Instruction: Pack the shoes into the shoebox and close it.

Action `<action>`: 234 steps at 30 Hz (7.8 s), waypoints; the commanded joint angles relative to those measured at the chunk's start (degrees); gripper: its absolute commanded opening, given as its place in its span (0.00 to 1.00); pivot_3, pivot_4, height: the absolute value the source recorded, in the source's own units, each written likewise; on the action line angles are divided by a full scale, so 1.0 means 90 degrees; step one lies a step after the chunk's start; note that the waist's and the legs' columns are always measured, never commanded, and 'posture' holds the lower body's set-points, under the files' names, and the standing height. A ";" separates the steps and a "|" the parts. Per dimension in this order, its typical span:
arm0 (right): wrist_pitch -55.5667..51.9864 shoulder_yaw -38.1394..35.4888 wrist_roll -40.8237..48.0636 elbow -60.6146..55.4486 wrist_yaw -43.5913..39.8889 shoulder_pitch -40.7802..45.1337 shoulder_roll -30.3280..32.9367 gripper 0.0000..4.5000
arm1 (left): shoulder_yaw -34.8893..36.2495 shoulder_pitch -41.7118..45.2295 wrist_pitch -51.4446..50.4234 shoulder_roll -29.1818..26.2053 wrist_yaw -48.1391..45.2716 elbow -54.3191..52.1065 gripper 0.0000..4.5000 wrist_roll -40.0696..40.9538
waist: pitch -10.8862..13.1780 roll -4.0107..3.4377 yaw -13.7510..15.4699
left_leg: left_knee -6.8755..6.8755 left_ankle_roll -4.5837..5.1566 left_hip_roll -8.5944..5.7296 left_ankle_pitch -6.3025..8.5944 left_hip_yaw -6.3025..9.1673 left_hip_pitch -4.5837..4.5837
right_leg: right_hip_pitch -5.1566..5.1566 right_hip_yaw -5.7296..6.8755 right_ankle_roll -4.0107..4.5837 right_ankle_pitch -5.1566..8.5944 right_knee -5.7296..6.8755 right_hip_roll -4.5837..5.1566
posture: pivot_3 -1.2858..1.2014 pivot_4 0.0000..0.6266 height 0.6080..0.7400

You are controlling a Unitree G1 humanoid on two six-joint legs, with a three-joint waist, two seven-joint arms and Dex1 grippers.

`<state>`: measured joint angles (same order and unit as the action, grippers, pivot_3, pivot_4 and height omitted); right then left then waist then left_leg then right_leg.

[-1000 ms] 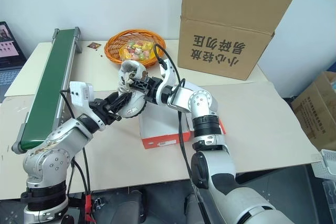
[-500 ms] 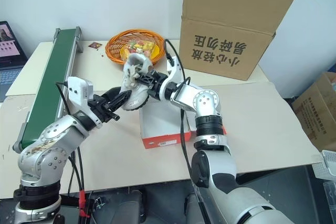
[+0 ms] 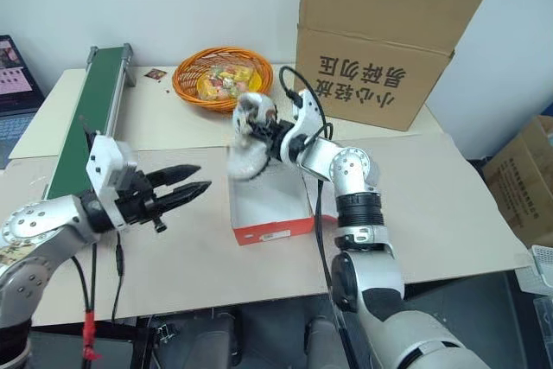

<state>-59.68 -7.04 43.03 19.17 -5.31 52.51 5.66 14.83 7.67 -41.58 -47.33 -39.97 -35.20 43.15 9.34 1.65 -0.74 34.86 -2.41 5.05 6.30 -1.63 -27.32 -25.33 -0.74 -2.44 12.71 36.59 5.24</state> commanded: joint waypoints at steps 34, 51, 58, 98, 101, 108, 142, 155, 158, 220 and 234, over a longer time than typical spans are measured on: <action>-0.0393 0.2041 -0.2378 0.0063 -0.1881 0.0247 0.1245 0.55 | -0.0325 0.0199 0.0677 -0.0012 -0.0414 -0.0014 1.00 -0.0531 | 0.0013 -0.0015 -0.0005 | 0.0006 0.0033 0.0000 -0.0021 -0.0005 0.0003 | -0.0002 -0.0006 -0.0022 0.0011 0.0010 -0.0006 | 0.52 0.24 0.76; -0.0720 0.1573 -0.2486 -0.0718 -0.1836 0.0630 0.0901 1.00 | -0.0345 0.0206 0.0708 0.0003 -0.0421 0.0026 1.00 -0.0528 | 0.0013 -0.0015 -0.0008 | 0.0005 0.0034 0.0000 -0.0022 -0.0005 0.0003 | -0.0004 -0.0006 -0.0017 0.0006 0.0019 -0.0006 | 0.52 0.24 0.76; -0.0686 0.1381 -0.2573 -0.1342 -0.1582 0.0563 0.0773 1.00 | -0.0348 0.0211 0.0767 0.0056 -0.0378 0.0122 1.00 -0.0624 | 0.0013 -0.0015 0.0000 | 0.0006 0.0034 0.0000 -0.0022 -0.0005 0.0003 | -0.0004 -0.0006 -0.0012 0.0004 0.0019 -0.0006 | 0.52 0.24 0.76; 0.2622 0.2501 -0.3295 -0.3007 -0.3102 -0.1325 0.0823 1.00 | 0.1973 -0.0055 -0.0665 0.1644 0.4096 0.1184 1.00 -0.2763 | 0.0009 0.0002 0.0014 | 0.0008 -0.0018 -0.0004 0.0006 -0.0005 0.0050 | 0.0025 -0.0007 -0.0012 0.0003 0.0032 -0.0004 | 0.52 0.24 0.76; 0.2670 0.2567 -0.3412 -0.2970 -0.3076 -0.1410 0.0873 1.00 | 0.1959 -0.0035 -0.0562 0.1652 0.4073 0.1231 1.00 -0.2826 | 0.0009 0.0003 0.0015 | 0.0008 -0.0019 -0.0004 0.0007 -0.0005 0.0047 | 0.0024 -0.0007 -0.0012 0.0004 0.0031 -0.0003 | 0.52 0.24 0.76; 0.2789 0.2565 -0.3516 -0.2920 -0.3100 -0.1519 0.0859 1.00 | 0.1898 -0.0014 -0.0516 0.1615 0.4055 0.1320 1.00 -0.2947 | 0.0010 0.0003 0.0005 | 0.0006 -0.0019 -0.0004 0.0007 -0.0005 0.0046 | 0.0022 -0.0007 -0.0012 0.0003 0.0031 -0.0004 | 0.52 0.24 0.76; 0.2348 0.2538 -0.3438 -0.3241 -0.3139 -0.1625 0.0806 1.00 | 0.2075 0.0141 -0.1253 0.1592 0.3934 0.1784 1.00 -0.2855 | 0.0010 0.0003 0.0003 | 0.0006 -0.0020 -0.0004 0.0007 -0.0005 0.0046 | 0.0022 -0.0007 -0.0014 0.0005 0.0030 -0.0003 | 0.52 0.24 0.76; 0.2282 0.2479 -0.3399 -0.3323 -0.3073 -0.1654 0.0760 1.00 | 0.2161 -0.0184 -0.0686 0.1660 0.3772 0.2296 1.00 -0.2948 | 0.0010 0.0003 -0.0001 | 0.0001 -0.0021 -0.0004 0.0008 -0.0006 0.0046 | 0.0019 -0.0007 -0.0013 0.0006 0.0029 -0.0001 | 0.52 0.24 0.76; 0.2259 0.2424 -0.3341 -0.3341 -0.3063 -0.1634 0.0738 1.00 | 0.2151 -0.0212 -0.0620 0.1665 0.3776 0.2335 1.00 -0.2929 | 0.0010 0.0003 0.0001 | 0.0001 -0.0021 -0.0003 0.0008 -0.0006 0.0045 | 0.0017 -0.0007 -0.0010 0.0004 0.0029 -0.0002 | 0.52 0.24 0.76; -0.1470 -0.1603 0.1145 -0.0685 -0.1252 0.0016 -0.0726 1.00 | -0.0603 0.0661 0.2696 0.1824 0.1918 0.0024 0.51 -0.3987 | 0.0022 0.0010 -0.0016 | 0.0009 0.0042 0.0000 -0.0036 0.0002 0.0006 | 0.0004 -0.0003 -0.0042 -0.0025 0.0027 -0.0009 | 0.52 0.24 0.76; -0.1428 -0.1976 0.1600 -0.0442 -0.0977 0.0173 -0.0851 1.00 | -0.0918 0.0643 0.2570 0.1957 0.1845 -0.0065 0.51 -0.3990 | 0.0024 0.0008 -0.0007 | 0.0009 0.0043 -0.0003 -0.0037 0.0004 0.0006 | 0.0007 -0.0004 -0.0045 -0.0026 0.0026 -0.0009 | 0.52 0.24 0.76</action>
<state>-73.03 -22.79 54.71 15.46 -14.49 51.58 -2.03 6.01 13.17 -19.22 -29.58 -23.27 -33.23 6.98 9.55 1.73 -0.80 34.93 -2.03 5.02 5.97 -1.59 -27.27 -25.27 -0.77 -2.85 12.48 36.83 5.15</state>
